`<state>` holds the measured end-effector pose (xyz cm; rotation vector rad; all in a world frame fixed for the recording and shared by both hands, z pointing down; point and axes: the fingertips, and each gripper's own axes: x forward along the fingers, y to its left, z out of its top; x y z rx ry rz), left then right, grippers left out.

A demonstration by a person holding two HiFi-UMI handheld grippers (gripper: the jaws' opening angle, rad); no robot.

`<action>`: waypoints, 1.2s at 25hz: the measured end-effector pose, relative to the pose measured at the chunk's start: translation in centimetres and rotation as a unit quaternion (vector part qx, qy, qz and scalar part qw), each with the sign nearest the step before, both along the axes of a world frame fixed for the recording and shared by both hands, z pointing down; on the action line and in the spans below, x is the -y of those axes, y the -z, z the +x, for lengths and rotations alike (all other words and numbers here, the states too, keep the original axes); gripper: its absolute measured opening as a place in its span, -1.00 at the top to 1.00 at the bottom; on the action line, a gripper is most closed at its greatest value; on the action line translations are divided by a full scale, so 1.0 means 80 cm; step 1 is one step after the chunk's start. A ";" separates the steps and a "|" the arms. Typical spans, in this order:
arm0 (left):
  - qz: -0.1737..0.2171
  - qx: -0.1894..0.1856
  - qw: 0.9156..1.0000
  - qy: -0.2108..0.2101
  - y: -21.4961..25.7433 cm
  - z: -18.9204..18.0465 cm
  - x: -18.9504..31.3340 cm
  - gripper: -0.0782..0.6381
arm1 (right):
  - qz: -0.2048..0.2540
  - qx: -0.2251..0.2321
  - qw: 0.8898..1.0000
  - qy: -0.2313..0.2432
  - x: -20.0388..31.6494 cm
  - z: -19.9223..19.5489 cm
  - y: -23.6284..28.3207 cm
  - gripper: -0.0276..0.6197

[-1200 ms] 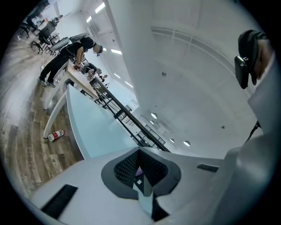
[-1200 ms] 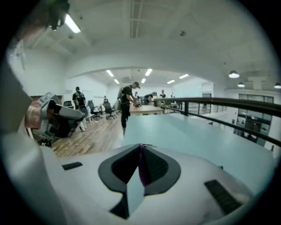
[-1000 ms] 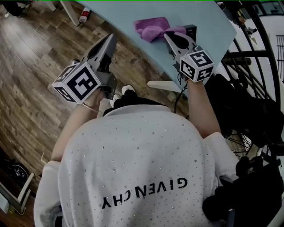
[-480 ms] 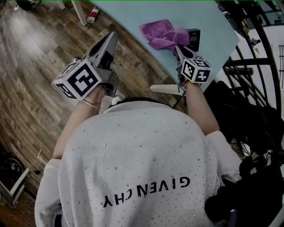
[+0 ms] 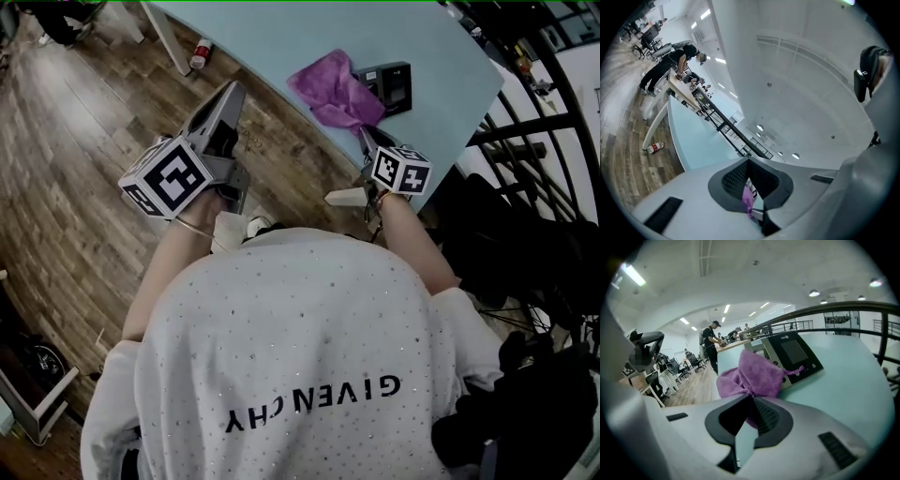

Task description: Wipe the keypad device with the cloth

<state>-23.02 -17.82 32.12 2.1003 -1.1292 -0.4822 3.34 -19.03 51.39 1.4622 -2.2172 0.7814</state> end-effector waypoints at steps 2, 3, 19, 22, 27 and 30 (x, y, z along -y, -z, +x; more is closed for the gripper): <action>-0.007 0.002 1.000 -0.023 -0.003 0.023 -0.005 0.78 | -0.005 0.010 1.000 -0.010 -0.009 0.009 -0.004 0.84; -0.012 0.003 0.999 -0.038 -0.005 0.036 -0.008 0.78 | -0.008 0.013 1.000 -0.015 -0.014 0.015 -0.006 0.84; 0.081 0.062 0.992 -0.069 0.078 0.118 -0.046 0.78 | 0.142 0.169 0.967 0.124 -0.098 0.033 0.238 0.84; 0.095 0.080 0.990 -0.074 0.089 0.134 -0.049 0.78 | 0.221 0.147 0.953 0.149 -0.098 0.041 0.309 0.84; 0.125 0.062 0.986 -0.090 0.101 0.171 -0.073 0.78 | 0.294 0.101 0.936 0.166 -0.107 0.077 0.382 0.84; 0.118 0.075 0.987 -0.085 0.090 0.191 -0.095 0.78 | 0.292 0.090 0.938 0.164 -0.116 0.102 0.389 0.84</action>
